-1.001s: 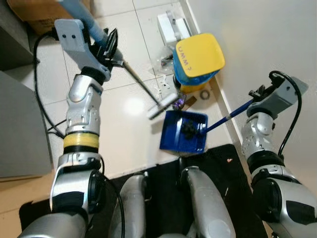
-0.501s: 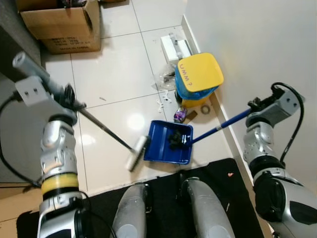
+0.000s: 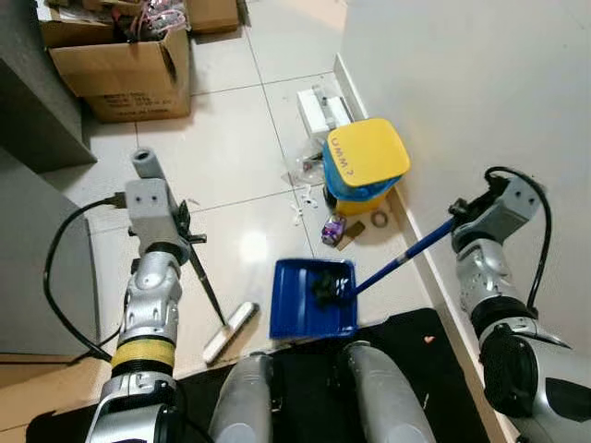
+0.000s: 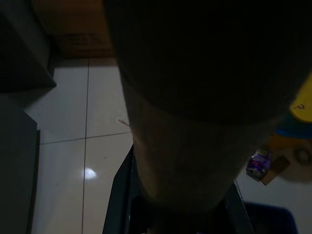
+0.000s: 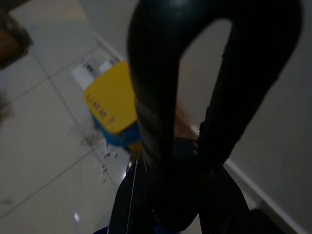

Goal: Sweep floor

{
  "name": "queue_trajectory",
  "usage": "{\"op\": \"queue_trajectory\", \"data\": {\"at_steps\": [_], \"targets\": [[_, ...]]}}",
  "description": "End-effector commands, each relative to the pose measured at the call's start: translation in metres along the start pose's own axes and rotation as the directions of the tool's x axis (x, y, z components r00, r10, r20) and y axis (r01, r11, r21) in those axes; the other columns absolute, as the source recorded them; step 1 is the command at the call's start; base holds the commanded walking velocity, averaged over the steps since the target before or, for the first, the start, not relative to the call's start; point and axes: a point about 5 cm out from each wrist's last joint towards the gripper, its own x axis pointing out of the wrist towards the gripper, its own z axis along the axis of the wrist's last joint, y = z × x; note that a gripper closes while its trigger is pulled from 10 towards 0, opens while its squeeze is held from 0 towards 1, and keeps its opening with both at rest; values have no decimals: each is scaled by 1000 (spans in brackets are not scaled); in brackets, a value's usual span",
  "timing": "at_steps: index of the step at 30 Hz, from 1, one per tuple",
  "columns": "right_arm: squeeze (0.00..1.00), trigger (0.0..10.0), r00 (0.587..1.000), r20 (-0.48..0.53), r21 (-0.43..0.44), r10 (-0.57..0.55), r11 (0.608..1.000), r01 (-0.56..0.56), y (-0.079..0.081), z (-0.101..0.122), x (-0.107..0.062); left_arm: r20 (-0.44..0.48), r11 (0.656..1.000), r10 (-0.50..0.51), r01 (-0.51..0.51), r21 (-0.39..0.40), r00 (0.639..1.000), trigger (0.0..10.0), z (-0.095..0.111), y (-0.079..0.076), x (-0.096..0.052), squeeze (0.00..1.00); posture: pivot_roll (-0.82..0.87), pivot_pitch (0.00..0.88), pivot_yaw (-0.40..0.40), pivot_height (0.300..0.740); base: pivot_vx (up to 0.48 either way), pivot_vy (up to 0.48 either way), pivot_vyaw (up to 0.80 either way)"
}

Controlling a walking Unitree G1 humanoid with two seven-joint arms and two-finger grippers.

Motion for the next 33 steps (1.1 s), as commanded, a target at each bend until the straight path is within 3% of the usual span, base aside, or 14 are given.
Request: {"op": "queue_trajectory", "data": {"at_steps": [1,13,33], "targets": [[0,10000,999,-40,-16,-1,1000,0,-5,-11,-4,-28,1000,-6,6,9,1000,10000,-10,-7,-2,0,92,100,-1,740,0,0,0],[0,10000,998,-54,-10,37,999,-37,-3,-14,-5,-4,1000,12,-12,15,1000,10000,-16,-12,-2,0,88,98,-3,740,0,0,0],[0,10000,996,-63,6,68,998,-68,0,-20,-8,29,999,7,-8,44,1000,10000,-14,-13,-1,0,89,83,-11,740,0,0,-787]]}}
